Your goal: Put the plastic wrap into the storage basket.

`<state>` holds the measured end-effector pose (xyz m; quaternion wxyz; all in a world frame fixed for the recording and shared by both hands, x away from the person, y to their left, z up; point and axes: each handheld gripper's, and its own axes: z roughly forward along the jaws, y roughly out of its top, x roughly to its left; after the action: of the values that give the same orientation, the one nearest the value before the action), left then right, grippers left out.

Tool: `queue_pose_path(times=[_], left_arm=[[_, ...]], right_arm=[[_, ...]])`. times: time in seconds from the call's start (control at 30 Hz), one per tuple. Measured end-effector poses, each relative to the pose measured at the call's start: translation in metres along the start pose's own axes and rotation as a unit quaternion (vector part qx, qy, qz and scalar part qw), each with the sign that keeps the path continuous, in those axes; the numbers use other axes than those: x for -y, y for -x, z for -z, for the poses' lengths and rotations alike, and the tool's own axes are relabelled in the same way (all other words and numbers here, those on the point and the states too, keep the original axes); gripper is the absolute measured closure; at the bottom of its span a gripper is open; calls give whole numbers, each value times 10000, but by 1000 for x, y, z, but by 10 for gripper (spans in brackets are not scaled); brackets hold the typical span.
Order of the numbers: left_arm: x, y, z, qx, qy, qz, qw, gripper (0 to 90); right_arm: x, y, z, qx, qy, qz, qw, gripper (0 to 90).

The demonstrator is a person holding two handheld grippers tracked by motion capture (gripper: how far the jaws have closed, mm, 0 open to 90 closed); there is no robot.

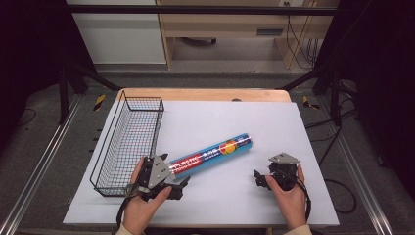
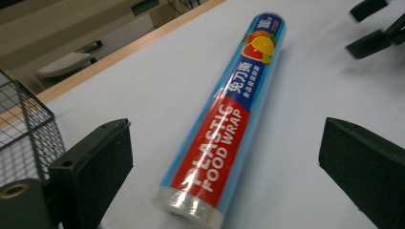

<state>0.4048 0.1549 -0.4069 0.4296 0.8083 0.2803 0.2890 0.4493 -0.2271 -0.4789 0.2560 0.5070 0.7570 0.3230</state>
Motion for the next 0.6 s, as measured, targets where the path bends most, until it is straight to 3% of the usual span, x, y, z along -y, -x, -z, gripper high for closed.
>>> queue_pose_path(times=[0.07, 0.17, 0.2, 0.33, 0.43, 0.47, 0.5, 0.53, 0.6], left_arm=[[-7, -7, 1, -67, -171, -31, 9998, 44], [-20, -17, -3, 30, -276, 18, 9996, 48], [-25, -19, -7, 62, -416, -12, 9991, 48], [-40, -25, -20, 294, -881, -40, 9957, 48], [-50, -27, -35, 431, -1319, -156, 9902, 50], [-55, -28, -46, 585, -1530, -131, 9864, 50], [-55, -28, -46, 585, -1530, -131, 9864, 49], [-57, -28, -51, 652, -1615, -163, 9846, 49], [-60, -27, -62, 692, -1904, -326, 9787, 47]], right_arm=[[0, -1, 4, 77, 76, 47, 9999, 65], [1, -2, 14, 132, 336, 140, 9993, 67], [1, -2, 23, 188, 482, 179, 9985, 70], [1, -2, 33, 240, 598, 310, 9974, 72], [6, 1, 44, 338, 656, 538, 9958, 91], [9, 2, 45, 368, 626, 601, 9955, 104], [9, 2, 45, 368, 626, 601, 9955, 104], [12, 4, 46, 407, 604, 659, 9952, 105], [16, 8, 48, 416, 584, 615, 9955, 109]])
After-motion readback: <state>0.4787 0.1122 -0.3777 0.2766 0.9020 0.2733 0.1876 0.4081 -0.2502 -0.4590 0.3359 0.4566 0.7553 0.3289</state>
